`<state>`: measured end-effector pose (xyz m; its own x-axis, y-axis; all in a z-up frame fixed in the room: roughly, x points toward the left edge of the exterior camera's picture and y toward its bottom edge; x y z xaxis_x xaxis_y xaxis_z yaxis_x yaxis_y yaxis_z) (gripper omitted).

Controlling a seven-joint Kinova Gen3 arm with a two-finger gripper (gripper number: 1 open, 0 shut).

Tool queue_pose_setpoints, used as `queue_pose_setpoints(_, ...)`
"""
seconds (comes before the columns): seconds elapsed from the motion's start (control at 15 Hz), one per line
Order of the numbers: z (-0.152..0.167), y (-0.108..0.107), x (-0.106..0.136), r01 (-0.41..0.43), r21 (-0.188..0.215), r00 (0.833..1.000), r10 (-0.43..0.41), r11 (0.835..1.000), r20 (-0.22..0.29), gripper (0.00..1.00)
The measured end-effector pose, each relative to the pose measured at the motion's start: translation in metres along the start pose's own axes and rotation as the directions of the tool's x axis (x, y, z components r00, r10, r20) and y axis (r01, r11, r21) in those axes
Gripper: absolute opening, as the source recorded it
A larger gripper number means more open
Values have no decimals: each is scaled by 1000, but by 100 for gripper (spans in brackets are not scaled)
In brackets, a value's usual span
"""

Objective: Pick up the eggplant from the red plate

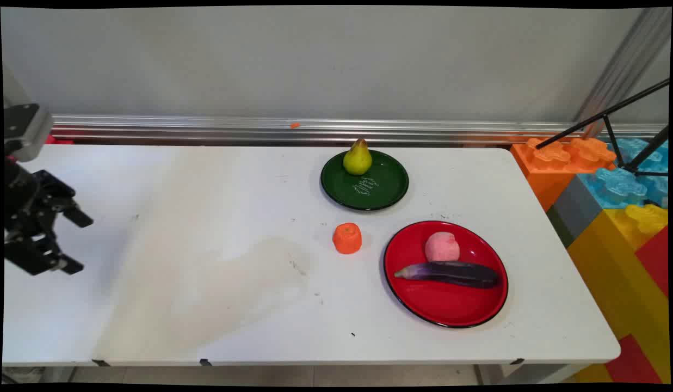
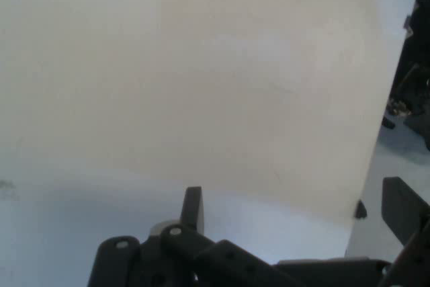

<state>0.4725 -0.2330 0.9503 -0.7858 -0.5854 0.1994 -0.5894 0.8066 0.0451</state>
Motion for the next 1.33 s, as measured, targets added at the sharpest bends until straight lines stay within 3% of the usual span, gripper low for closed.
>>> queue_pose_setpoints(0.47, 8, 1, 59, -7, -12, 999, 7, 1000, -34, 100)
queue_pose_setpoints(1.33, 55, 42, 238, -37, -24, 988, 33, 999, -151, 100)
